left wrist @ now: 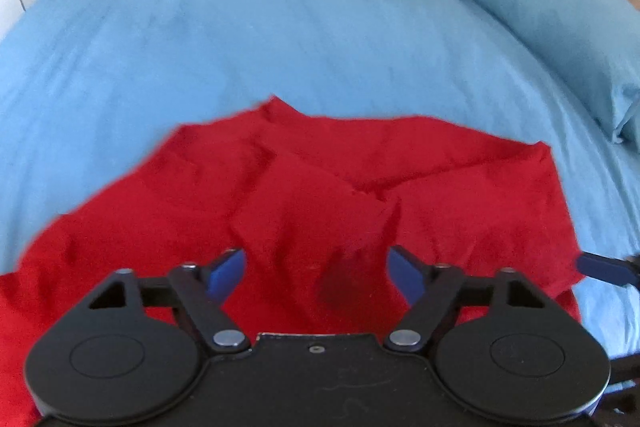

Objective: Fold small clothes
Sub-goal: 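Fold the held sleeve across the sweater body with the right tool, release, then grasp the other sleeve cuff with the left tool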

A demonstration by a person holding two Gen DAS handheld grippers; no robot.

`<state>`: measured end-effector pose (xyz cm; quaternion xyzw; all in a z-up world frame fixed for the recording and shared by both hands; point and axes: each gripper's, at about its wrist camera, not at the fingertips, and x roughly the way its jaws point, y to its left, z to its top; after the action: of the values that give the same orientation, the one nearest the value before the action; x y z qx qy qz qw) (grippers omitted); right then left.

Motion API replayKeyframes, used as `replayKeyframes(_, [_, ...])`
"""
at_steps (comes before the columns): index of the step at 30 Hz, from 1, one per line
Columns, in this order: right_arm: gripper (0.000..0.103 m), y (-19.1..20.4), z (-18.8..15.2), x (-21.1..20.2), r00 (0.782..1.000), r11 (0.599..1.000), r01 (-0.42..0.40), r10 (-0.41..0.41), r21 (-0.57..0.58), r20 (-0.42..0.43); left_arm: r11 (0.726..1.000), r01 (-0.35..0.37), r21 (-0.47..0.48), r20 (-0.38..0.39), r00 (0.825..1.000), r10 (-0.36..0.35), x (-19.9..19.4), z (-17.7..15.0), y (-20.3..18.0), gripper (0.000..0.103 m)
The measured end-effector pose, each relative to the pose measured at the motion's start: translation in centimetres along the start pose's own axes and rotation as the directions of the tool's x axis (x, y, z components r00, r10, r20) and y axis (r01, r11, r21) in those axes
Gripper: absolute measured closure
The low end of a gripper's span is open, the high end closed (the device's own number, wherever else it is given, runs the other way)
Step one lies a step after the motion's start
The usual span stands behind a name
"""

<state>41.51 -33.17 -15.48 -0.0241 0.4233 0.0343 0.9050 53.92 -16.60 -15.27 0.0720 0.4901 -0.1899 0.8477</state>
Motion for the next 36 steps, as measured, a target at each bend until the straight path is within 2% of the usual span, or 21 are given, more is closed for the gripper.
replayKeyframes(1, [0.01,-0.5,-0.4,0.0,1.0,1.0,0.008,-0.008,0.02,-0.001,1.0,-0.006,0.01,-0.007,1.0,0.006,0.8,-0.3,-0.3,0.03])
replayKeyframes(3, [0.01,-1.2,-1.0,-0.1,1.0,0.998,0.023,-0.023,0.061,0.001,0.998,-0.031,0.051,-0.017,0.999,0.032,2.6,-0.5,-0.9,0.048])
replayKeyframes(4, [0.01,-1.5,-1.1,-0.2,1.0,0.996,0.028,-0.029,0.082,0.005,0.997,-0.041,0.065,-0.002,0.999,0.041,2.8,-0.6,-1.0,0.05])
replayKeyframes(5, [0.01,-1.7,-1.3,-0.3,0.999,0.994,0.032,-0.033,0.104,0.012,0.997,-0.042,0.062,0.019,0.999,0.04,2.4,-0.9,-0.5,0.061])
replayKeyframes(6, [0.01,-1.9,-1.3,-0.5,0.999,0.991,0.033,-0.035,0.126,0.018,0.998,-0.041,0.04,0.035,0.999,0.039,2.0,-0.9,-0.1,0.081])
replayKeyframes(7, [0.01,-2.2,-1.4,-0.8,0.999,0.988,0.032,-0.037,0.149,0.025,0.999,-0.036,0.003,0.049,0.998,0.036,1.6,-0.9,0.5,0.093])
replayKeyframes(8, [0.01,-2.3,-1.2,-0.6,0.999,0.985,0.032,-0.038,0.169,0.031,0.999,-0.03,-0.04,0.063,0.997,0.032,1.1,-0.9,1.3,0.097])
replayKeyframes(11, [0.01,-2.9,-1.6,-1.2,0.999,0.975,0.031,-0.04,0.222,0.035,0.983,-0.048,-0.175,0.11,0.992,0.068,-1.0,-2.2,4.0,0.097])
replayKeyframes(13, [0.01,-2.9,-1.5,-1.0,0.999,0.971,0.034,-0.042,0.239,0.028,0.97,-0.037,-0.241,0.12,0.991,0.067,-1.7,-3.6,5.3,0.095])
replayKeyframes(16, [0.01,-2.8,-1.8,-0.9,0.999,0.968,0.048,-0.05,0.247,0.004,0.954,0.004,-0.301,0.108,0.994,0.029,-2.0,-6.2,6.6,0.074])
replayKeyframes(17, [0.01,-2.9,-1.9,-0.8,0.999,0.967,0.054,-0.055,0.249,-0.003,0.95,0.012,-0.311,0.098,0.995,0.02,-1.7,-6.8,6.8,0.05])
replayKeyframes(18, [0.01,-2.9,-2.0,-0.7,0.998,0.966,0.062,-0.062,0.252,-0.008,0.947,0.024,-0.322,0.093,0.996,0.006,-1.4,-7.4,7.0,0.035])
replayKeyframes(23, [0.01,-3.3,-3.1,-0.5,0.994,0.957,0.105,-0.099,0.272,-0.035,0.928,0.109,-0.356,0.157,0.986,-0.055,-1.3,-7.9,7.3,0.018])
replayKeyframes(25, [0.01,-3.2,-3.6,-0.6,0.993,0.954,0.119,-0.11,0.276,-0.047,0.901,0.163,-0.402,0.187,0.978,-0.093,-1.5,-7.9,7.7,0.017])
replayKeyframes(29, [0.01,-3.1,-4.2,-0.6,0.992,0.948,0.124,-0.11,0.292,-0.065,0.868,0.105,-0.485,0.152,0.988,-0.035,-1.8,-8.3,8.2,0.02])
replayKeyframes(32, [0.01,-2.9,-4.4,-0.9,0.991,0.947,0.125,-0.108,0.297,-0.073,0.87,0.046,-0.492,0.117,0.993,0.014,-2.6,-9.4,8.3,0.026])
replayKeyframes(36, [0.009,-2.9,-4.4,-0.8,0.992,0.951,0.122,-0.107,0.283,-0.069,0.883,0.044,-0.467,0.119,0.993,0.013,-3.3,-9.9,8.0,0.028])
